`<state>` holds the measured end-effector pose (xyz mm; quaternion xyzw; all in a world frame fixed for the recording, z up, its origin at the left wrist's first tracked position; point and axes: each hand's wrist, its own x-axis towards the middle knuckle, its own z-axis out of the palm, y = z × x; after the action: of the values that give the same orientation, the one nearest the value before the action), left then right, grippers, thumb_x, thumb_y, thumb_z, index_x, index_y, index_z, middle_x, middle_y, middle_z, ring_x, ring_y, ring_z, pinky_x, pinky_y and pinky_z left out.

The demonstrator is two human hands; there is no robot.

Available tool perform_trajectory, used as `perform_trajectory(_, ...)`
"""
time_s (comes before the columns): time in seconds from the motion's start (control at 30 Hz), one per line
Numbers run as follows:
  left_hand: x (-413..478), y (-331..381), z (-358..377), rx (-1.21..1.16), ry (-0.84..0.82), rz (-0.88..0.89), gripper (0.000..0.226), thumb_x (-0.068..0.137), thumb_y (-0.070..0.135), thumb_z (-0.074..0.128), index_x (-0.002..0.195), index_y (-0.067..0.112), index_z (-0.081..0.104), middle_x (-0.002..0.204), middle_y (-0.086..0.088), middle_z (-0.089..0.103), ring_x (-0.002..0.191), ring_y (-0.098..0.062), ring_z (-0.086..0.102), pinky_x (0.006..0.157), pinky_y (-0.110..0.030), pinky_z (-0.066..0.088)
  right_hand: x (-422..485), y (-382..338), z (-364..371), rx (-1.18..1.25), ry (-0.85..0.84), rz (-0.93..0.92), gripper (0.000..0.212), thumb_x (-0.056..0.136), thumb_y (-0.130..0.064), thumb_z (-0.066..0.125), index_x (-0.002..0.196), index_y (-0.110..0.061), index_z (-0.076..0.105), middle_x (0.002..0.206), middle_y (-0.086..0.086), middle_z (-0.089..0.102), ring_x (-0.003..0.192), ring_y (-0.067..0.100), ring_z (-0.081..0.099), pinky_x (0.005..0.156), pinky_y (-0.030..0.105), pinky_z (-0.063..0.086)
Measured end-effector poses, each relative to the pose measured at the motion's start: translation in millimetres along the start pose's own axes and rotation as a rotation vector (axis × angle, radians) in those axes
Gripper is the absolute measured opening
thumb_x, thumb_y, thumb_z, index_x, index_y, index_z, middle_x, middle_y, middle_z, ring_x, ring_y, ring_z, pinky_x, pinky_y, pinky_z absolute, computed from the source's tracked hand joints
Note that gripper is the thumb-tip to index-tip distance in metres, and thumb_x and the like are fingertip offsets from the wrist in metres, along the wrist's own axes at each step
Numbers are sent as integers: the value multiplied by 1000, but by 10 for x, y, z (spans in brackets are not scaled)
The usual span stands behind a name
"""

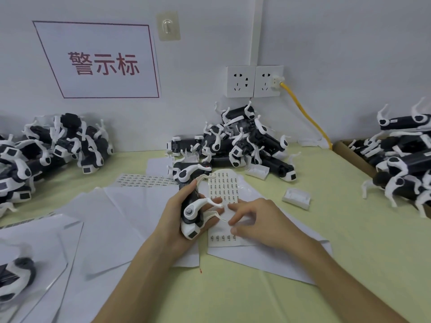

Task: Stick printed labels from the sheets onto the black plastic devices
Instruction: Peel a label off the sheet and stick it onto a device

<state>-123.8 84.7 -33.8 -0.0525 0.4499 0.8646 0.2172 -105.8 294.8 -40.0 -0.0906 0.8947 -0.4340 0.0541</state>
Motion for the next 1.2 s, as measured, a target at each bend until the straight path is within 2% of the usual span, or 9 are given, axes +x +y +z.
perform_trajectory(0.23,-22,-14,10,6,15,3,36,71,43,85,73,11,68,122,-29,68,115,-44,67,119,-55,34,-20,-46,59,-62,31,-9,23,82,-11,80,73,-32,74,138,-9,64,137,3,47,105,19,31)
perform_trajectory(0.53,-58,-11,45,35,10,14,49,45,45,99,69,12,71,121,-29,69,111,-42,69,117,-53,37,-25,-44,63,-125,5,-36,22,87,-15,76,73,-32,72,144,-13,57,139,4,44,106,21,29)
perform_trajectory(0.63,-30,-21,13,20,10,14,39,61,44,91,71,11,71,121,-29,69,114,-44,68,118,-54,36,-17,-13,-61,-52,-58,-5,16,86,-16,76,79,-29,72,140,-16,59,136,1,48,112,25,35)
perform_trajectory(0.7,-8,-18,3,11,12,10,40,63,43,89,74,10,69,121,-29,69,115,-44,67,118,-54,36,-28,4,-115,-44,-35,1,16,80,-23,82,89,-31,72,134,-19,61,128,-3,54,103,19,42)
perform_trajectory(0.77,4,-19,-9,21,6,16,44,66,44,86,82,10,65,121,-28,70,116,-43,67,116,-52,38,-33,10,-96,-113,-19,-1,29,73,-31,88,98,-34,74,133,-22,60,121,-9,52,90,2,36)
perform_trajectory(0.83,8,-29,-17,29,1,27,42,72,45,81,86,10,62,122,-26,70,116,-41,67,113,-50,40,-18,13,-61,-142,-11,0,34,72,-31,90,103,-31,77,135,-19,61,119,-11,51,87,-3,31)
perform_trajectory(0.97,-6,-57,19,-12,31,81,37,75,44,76,89,13,63,122,-27,69,120,-42,65,114,-52,41,-6,17,-43,-131,-4,14,31,73,-22,90,103,-22,81,127,-10,70,118,-8,59,101,14,42)
perform_trajectory(1.07,-27,-51,26,-13,-1,85,35,79,44,73,86,12,63,124,-28,68,122,-44,63,117,-56,37,-22,5,-20,-153,41,-5,24,73,-21,89,95,-24,82,119,-10,74,113,-6,63,100,17,47)
perform_trajectory(1.2,-32,-16,-28,16,-95,34,36,85,44,70,81,9,66,129,-29,65,120,-45,64,119,-59,33,-6,-4,10,-244,110,-56,17,77,-26,86,93,-30,82,106,-12,77,105,5,67,98,32,52)
